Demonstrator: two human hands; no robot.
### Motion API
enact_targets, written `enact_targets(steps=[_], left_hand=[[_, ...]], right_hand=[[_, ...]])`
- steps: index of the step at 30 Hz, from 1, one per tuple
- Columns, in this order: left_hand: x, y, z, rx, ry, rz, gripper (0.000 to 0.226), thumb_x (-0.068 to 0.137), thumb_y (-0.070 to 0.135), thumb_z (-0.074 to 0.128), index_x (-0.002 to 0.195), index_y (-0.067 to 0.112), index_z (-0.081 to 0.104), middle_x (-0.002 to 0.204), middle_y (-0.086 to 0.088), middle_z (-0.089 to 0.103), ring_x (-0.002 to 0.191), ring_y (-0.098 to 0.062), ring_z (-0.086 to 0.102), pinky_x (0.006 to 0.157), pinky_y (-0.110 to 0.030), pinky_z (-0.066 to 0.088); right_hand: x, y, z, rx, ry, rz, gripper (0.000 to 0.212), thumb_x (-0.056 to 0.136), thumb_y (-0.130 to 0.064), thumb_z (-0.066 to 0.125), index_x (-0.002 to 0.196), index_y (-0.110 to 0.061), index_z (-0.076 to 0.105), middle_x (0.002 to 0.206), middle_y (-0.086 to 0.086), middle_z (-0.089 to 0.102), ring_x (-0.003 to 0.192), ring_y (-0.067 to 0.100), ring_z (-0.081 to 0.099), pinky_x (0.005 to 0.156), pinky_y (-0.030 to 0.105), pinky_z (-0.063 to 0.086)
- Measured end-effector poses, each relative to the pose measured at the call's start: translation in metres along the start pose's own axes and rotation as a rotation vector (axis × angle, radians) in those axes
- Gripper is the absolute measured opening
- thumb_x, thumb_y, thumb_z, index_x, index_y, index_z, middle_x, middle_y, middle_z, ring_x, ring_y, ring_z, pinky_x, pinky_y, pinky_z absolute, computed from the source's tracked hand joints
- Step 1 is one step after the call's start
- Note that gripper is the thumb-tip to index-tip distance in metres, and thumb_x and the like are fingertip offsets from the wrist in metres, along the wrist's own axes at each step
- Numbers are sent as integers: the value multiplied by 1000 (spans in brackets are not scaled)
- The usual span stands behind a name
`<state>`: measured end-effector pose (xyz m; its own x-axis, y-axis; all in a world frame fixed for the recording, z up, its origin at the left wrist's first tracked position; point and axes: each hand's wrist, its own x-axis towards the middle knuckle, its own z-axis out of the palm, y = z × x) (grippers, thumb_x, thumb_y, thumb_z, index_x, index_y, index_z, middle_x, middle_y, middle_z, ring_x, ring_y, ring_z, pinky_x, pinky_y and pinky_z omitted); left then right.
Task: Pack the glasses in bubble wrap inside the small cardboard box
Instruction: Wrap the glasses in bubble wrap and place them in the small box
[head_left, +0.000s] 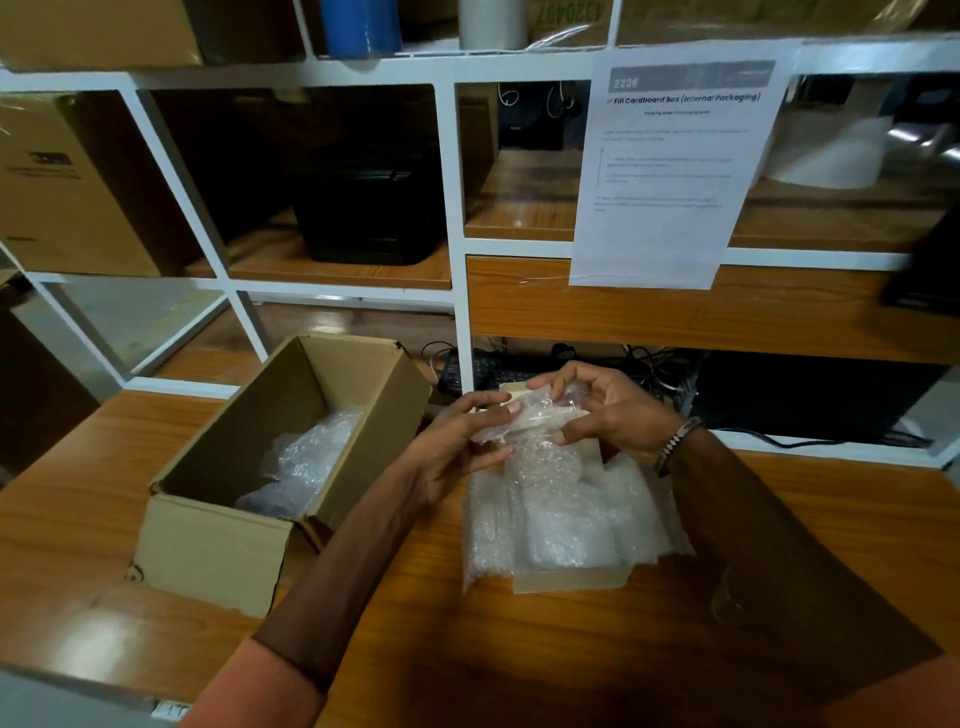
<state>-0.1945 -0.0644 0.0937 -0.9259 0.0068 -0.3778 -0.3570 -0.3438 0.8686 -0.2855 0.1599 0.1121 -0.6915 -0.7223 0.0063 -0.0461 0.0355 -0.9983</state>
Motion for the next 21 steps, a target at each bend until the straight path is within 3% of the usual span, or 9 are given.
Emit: enact_targets(steps=[2,4,7,10,12,17,21], left_hand=[[-1,0,2,-13,-62,0,52,82,24,87,131,10,73,129,-14,76,111,-28,77,89,-37,66],[-2,-1,2,-65,-80,24,46,84,14,82,129,7,73,122,-16,77,103,-27,78,82,-34,68],[0,-7,-1,-89,-112,124,51,84,1,79,135,4,70,129,-19,75,106,-29,78,82,-32,67],[2,-12,-3,23,-95,218,56,87,0,81,140,10,68,134,-15,74,117,-34,75,98,-46,63],[2,-13,-2,89,-74,267,56,85,2,84,138,14,70,135,-12,74,120,-36,73,104,-55,58],[-3,-10,1,120,-56,328,57,76,5,88,130,18,76,130,-9,76,119,-37,73,97,-46,62],[-6,-10,0,107,-57,313,55,74,6,89,125,17,76,126,-8,77,119,-38,73,97,-51,63]], right_hand=[[1,2,0,76,2,0,44,72,23,78,95,-11,64,143,9,65,132,32,64,104,67,51],[2,1,-1,149,10,31,44,70,15,82,103,-10,67,147,13,61,131,35,64,108,70,46],[-1,-9,-2,183,59,137,62,74,-14,91,131,-21,68,147,17,58,130,36,64,110,62,49],[0,-14,-3,147,107,274,77,68,-57,91,138,-39,63,141,-6,57,134,32,57,108,58,52],[2,-14,-2,84,93,323,84,56,-72,90,131,-44,65,139,-11,56,130,29,60,109,56,52],[4,-16,2,-77,119,320,66,63,-56,91,121,-29,73,127,0,74,117,27,71,107,54,55],[4,-12,1,-78,107,324,78,51,-54,100,120,-31,71,127,12,73,110,31,71,106,58,54]])
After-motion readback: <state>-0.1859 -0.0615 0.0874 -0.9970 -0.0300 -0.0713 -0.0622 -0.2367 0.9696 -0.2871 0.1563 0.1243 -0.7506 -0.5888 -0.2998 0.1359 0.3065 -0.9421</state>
